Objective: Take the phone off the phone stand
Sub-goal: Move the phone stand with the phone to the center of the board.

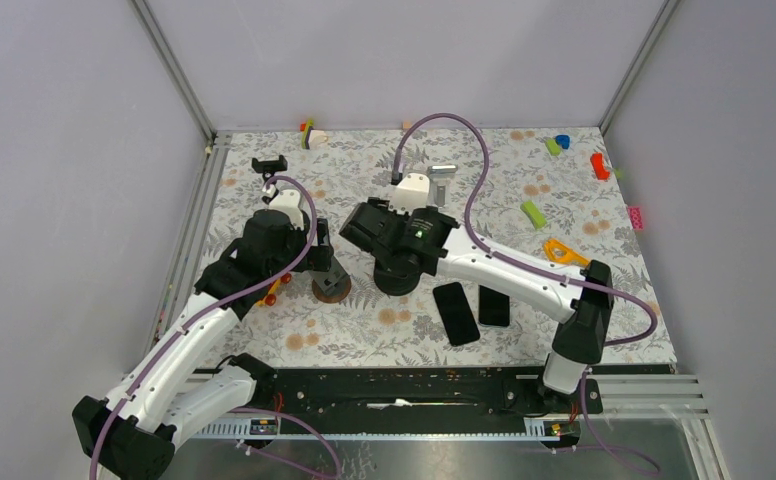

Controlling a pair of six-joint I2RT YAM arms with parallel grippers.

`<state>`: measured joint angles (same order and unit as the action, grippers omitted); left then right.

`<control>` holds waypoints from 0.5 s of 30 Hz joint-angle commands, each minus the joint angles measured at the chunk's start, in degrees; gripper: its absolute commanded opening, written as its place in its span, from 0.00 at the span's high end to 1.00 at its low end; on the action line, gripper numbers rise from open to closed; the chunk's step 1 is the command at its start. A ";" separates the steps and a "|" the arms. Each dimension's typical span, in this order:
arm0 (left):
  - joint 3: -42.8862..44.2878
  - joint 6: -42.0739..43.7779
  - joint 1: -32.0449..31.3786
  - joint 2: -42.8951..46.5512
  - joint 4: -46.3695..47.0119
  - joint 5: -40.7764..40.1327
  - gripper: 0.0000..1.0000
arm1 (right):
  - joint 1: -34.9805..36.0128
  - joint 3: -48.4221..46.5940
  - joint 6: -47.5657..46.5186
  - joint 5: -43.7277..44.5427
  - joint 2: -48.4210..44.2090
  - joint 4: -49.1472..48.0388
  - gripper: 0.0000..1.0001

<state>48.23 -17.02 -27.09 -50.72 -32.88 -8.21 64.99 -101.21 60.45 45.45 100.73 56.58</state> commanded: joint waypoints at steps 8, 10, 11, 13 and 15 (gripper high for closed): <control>0.64 -0.56 0.29 -0.26 2.06 -0.40 0.03 | 0.14 15.80 -17.32 -9.60 -12.45 -26.77 0.57; 0.55 -0.55 0.29 -0.17 2.10 -0.32 0.03 | 0.16 16.89 -22.24 -11.65 -13.55 -29.19 0.60; 0.55 -0.56 0.29 -0.14 2.12 -0.14 0.03 | 0.16 16.99 -24.87 -12.72 -13.88 -29.80 0.62; 0.48 -0.41 0.29 -0.02 2.31 0.46 0.03 | 0.18 16.69 -29.30 -14.61 -14.31 -29.98 0.67; 0.46 -0.15 0.29 0.18 2.53 1.13 0.04 | 0.08 16.62 -33.43 -15.54 -14.87 -29.96 0.76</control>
<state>48.23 -16.99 -27.09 -50.85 -32.88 -8.10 64.88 -84.18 37.47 34.83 88.97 33.89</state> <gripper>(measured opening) 0.966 0.796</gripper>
